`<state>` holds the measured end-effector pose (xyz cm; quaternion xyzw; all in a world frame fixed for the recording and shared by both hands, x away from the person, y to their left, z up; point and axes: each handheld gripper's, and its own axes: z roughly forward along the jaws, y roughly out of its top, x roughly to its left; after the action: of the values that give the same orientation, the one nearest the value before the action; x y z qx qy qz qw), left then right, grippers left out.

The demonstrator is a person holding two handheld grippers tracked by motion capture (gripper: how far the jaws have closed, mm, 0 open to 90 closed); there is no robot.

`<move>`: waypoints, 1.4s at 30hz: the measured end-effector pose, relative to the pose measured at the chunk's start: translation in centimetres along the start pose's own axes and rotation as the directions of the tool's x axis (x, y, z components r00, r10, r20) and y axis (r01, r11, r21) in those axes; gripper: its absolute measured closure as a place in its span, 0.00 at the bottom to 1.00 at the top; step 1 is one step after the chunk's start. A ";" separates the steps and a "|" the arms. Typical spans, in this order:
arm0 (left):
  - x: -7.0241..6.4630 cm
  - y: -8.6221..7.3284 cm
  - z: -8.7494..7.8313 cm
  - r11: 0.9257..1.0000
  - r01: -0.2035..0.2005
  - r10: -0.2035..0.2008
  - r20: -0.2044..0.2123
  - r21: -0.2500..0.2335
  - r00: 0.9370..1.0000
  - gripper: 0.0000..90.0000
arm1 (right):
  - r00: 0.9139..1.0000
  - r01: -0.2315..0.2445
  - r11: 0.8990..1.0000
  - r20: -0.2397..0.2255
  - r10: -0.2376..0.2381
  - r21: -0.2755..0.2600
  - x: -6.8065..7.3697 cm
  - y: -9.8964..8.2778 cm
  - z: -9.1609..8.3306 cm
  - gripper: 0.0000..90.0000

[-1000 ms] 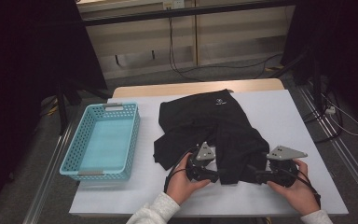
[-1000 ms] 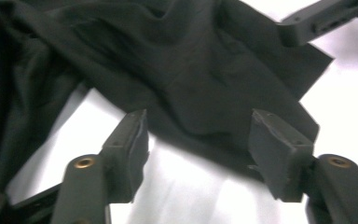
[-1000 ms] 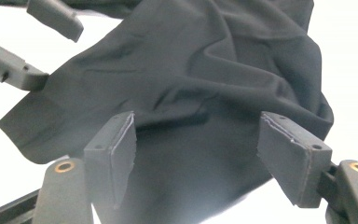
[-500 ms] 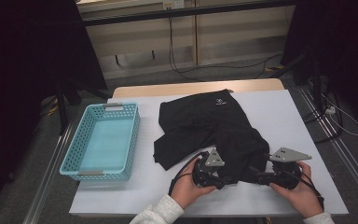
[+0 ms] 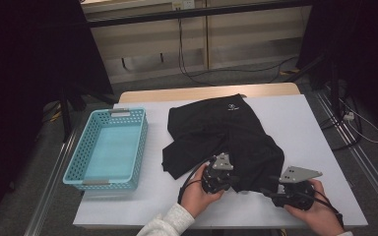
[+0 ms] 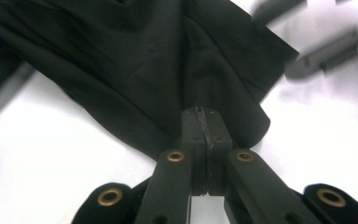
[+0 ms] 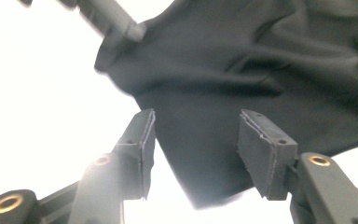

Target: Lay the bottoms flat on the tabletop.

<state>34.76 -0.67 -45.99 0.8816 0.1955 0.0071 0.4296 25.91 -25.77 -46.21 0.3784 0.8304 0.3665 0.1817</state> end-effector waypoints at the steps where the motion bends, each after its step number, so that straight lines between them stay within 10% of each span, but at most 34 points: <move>1: 0.2 0.1 -0.3 1.000 0.008 -0.008 -0.004 -0.011 1.000 1.00 | 1.000 0.003 1.000 -0.011 -0.003 0.015 -0.1 -0.2 0.2 0.54; 6: 1.0 0.4 -1.2 0.999 0.025 -0.025 -0.014 -0.042 1.000 1.00 | 0.999 0.034 0.999 0.021 -0.035 0.018 -0.6 -0.3 0.1 0.92; 9: 1.5 0.5 -1.8 0.997 0.037 -0.038 -0.019 -0.061 0.999 1.00 | 0.999 0.030 1.000 0.029 -0.030 -0.009 -1.3 0.0 -0.3 0.98; 14: 1.9 0.7 -2.3 0.996 0.036 -0.039 -0.032 -0.079 0.999 1.00 | 0.998 -0.012 0.994 0.057 0.018 -0.112 -2.0 1.1 -1.7 0.97; 26: 3.4 -0.4 -2.0 0.995 0.081 -0.084 -0.056 -0.061 0.995 0.99 | 0.989 -0.016 0.999 0.147 0.021 -0.032 -3.1 0.5 0.0 0.91; 34: 2.9 -0.2 -1.8 0.996 0.071 -0.073 -0.045 -0.059 0.996 0.99 | 0.998 -0.045 0.996 0.051 0.049 -0.077 -1.9 0.6 -0.7 0.75; 39: 2.9 -0.2 -1.8 0.996 0.066 -0.069 -0.049 -0.056 0.996 0.99 | 0.998 0.007 0.999 -0.064 -0.010 -0.047 -0.4 0.5 0.6 0.63; 42: 2.9 -0.2 -1.9 0.996 0.064 -0.067 -0.051 -0.058 0.996 0.98 | 0.998 0.032 0.999 -0.050 -0.033 -0.016 -0.4 0.1 1.1 0.68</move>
<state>37.05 1.88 -45.37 0.8616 0.2353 0.0217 0.4492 26.89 -25.52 -46.81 0.3542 0.8379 0.3792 0.1693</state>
